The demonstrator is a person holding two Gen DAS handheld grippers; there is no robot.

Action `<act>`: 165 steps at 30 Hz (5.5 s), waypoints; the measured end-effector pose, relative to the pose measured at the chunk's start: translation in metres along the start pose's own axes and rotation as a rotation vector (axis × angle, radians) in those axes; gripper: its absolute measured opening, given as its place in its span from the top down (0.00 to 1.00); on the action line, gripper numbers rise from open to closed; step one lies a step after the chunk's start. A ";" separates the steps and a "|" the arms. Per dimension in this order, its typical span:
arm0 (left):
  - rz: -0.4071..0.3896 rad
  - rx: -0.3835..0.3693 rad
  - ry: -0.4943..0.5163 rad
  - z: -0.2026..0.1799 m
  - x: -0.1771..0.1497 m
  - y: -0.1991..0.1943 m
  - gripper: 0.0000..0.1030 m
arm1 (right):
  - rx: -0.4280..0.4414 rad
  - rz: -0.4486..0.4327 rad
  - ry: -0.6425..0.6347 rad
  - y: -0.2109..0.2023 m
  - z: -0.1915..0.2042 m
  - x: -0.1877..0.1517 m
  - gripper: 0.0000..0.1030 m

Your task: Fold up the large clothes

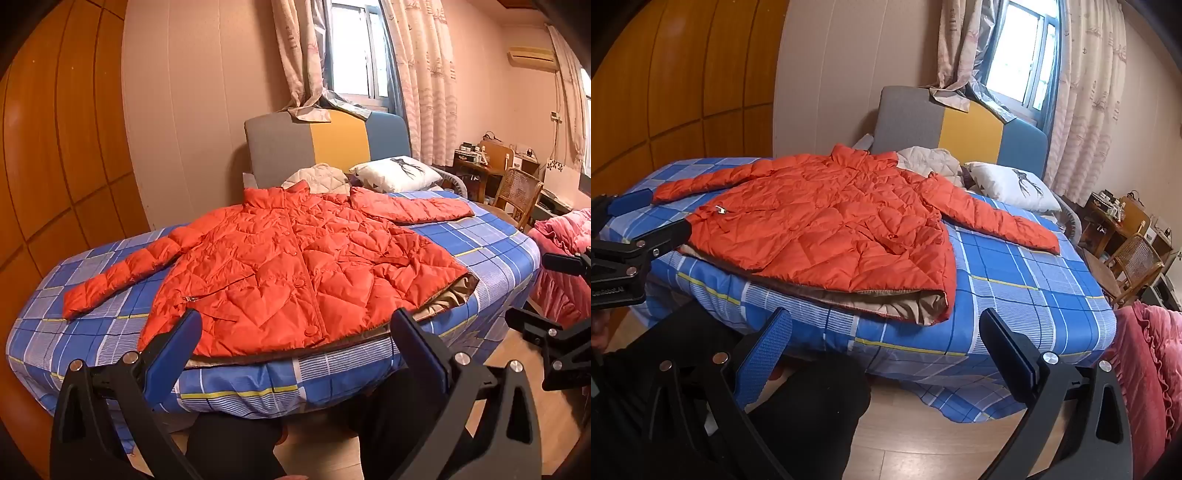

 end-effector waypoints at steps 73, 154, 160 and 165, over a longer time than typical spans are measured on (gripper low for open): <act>-0.008 -0.001 0.007 -0.010 -0.001 -0.003 0.02 | -0.005 0.023 -0.010 0.006 0.004 -0.007 0.03; 0.278 -0.119 -0.319 0.204 0.055 0.183 0.18 | 0.214 0.169 0.942 0.292 -0.306 0.129 0.56; 0.301 -0.160 -0.261 0.164 0.090 0.222 0.12 | 0.168 0.130 1.174 0.359 -0.399 0.135 0.56; 0.344 -0.201 -0.243 0.138 0.103 0.253 0.12 | 0.135 0.092 1.303 0.392 -0.446 0.134 0.56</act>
Point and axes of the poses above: each gripper's, at about its wrist camera, not at the fingertips, and y roughly the way its jaws point, z to its left, x to its top, the point moved 3 cm from there along y, roughly the way its jaws point, and after that the axes turned 12 degrees about z, right-handed, at the moved point
